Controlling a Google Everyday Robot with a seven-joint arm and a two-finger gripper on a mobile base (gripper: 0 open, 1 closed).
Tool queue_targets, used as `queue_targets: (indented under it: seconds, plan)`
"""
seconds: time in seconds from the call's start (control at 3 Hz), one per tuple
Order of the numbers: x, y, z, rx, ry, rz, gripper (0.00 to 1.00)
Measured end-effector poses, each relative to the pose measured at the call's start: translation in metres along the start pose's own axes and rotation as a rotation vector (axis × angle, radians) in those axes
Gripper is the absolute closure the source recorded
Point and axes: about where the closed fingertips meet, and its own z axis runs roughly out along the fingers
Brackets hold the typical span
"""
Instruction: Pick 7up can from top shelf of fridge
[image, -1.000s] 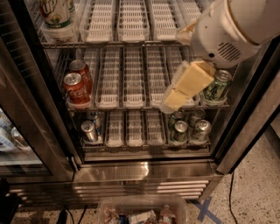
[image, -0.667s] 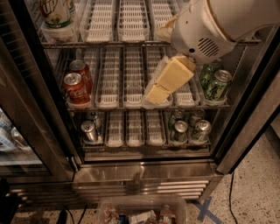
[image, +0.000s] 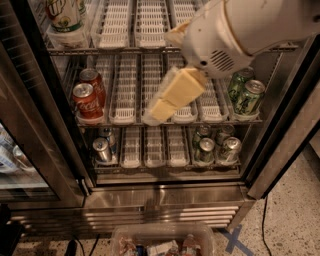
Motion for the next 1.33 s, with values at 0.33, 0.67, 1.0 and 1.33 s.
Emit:
queue_targets:
  seconds: [0.33, 0.67, 1.0, 1.33]
  plan:
    - [-0.046, 0.027, 0.038, 0.006, -0.150, 0.023, 0.00]
    - [-0.086, 0.042, 0.067, 0.038, -0.256, 0.079, 0.00]
    - [-0.121, 0.041, 0.086, 0.084, -0.347, 0.125, 0.00]
    - [-0.155, 0.039, 0.095, 0.103, -0.420, 0.120, 0.00]
